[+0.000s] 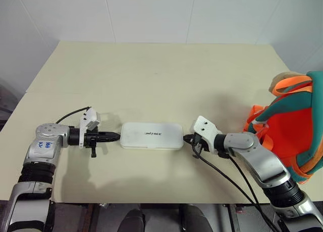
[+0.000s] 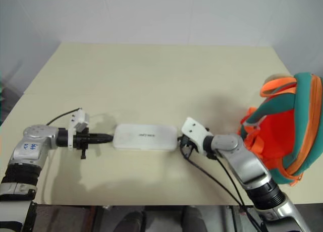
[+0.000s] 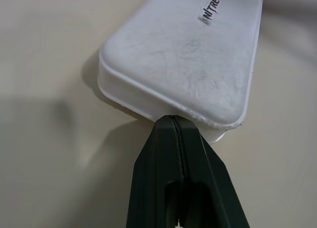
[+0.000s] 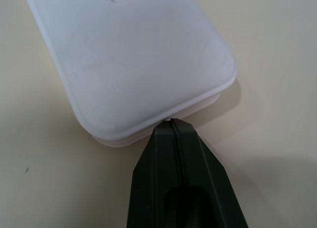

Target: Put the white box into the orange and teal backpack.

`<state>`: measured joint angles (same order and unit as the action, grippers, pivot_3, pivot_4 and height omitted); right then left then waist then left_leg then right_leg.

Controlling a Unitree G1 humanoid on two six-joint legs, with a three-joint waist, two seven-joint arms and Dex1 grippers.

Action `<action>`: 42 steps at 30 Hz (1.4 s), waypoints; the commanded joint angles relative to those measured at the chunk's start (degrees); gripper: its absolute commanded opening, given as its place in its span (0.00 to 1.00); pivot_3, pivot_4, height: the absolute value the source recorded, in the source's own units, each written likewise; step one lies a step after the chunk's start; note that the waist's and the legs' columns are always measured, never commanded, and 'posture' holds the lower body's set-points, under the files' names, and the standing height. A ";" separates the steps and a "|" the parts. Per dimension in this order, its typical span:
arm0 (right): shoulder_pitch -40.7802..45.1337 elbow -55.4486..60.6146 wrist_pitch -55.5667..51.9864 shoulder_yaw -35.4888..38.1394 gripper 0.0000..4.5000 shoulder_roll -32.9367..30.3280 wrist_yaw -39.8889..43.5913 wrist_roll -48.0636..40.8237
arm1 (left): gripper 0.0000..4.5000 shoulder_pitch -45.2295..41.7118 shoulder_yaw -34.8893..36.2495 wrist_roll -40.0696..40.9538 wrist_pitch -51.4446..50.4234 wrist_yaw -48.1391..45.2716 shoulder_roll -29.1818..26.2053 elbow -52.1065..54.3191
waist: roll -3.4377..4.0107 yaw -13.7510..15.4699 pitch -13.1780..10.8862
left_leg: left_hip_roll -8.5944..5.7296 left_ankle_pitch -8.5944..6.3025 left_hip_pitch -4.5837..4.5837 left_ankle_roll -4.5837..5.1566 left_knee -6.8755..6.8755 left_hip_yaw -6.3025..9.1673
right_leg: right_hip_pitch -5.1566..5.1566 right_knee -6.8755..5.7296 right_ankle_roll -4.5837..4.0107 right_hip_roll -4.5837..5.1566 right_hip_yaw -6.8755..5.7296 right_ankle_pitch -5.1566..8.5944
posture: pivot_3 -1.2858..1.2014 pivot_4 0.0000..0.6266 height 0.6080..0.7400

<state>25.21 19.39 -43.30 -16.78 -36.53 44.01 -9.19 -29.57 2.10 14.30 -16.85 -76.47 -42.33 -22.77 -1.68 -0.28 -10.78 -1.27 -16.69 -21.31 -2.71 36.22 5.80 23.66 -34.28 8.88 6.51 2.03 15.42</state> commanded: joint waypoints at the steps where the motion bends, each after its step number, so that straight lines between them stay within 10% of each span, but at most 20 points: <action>1: -0.60 5.30 -1.17 -1.27 0.03 0.26 2.71 -2.71 | 0.00 1.46 -1.54 1.88 -1.88 -1.88 -0.05 5.07 | 0.00 0.02 0.00 | 0.00 0.00 0.00 0.00 -0.01 0.00 | 0.00 0.00 0.00 0.00 0.00 0.00 | 0.52 0.24 1.00; 25: -3.29 5.39 -0.34 -0.83 0.03 -2.15 2.89 0.02 | 0.00 5.87 -1.81 -0.03 -3.89 -0.75 -3.45 9.74 | 0.00 0.03 0.00 | 0.00 0.00 0.03 0.00 0.01 0.00 | -0.02 0.20 -0.02 0.01 0.00 0.01 | 0.52 0.24 1.00; 38: -2.91 2.85 3.87 5.40 0.97 -7.54 2.29 1.34 | 0.80 2.24 2.33 1.74 -8.13 3.65 -7.77 7.12 | 0.01 -0.02 -0.01 | 0.01 0.01 0.07 -0.01 0.03 0.00 | -0.03 0.16 -0.09 0.00 0.00 -0.03 | 0.52 0.24 1.00; 42: -2.55 3.33 3.71 7.15 1.00 -8.23 2.48 0.76 | 0.99 1.48 6.54 5.78 -11.68 5.01 -7.64 8.97 | 0.01 -0.01 -0.01 | 0.02 0.01 0.03 0.00 -0.03 0.00 | -0.01 0.15 -0.08 0.00 0.00 -0.03 | 0.52 0.24 1.00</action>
<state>21.94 21.33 -40.23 -11.56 -43.84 46.07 -7.88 -27.06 5.94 17.59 -27.17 -72.06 -48.95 -15.82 -1.67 -0.29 -10.79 -1.25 -16.69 -21.29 -2.71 36.18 5.80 23.66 -34.18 8.80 6.51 2.03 15.39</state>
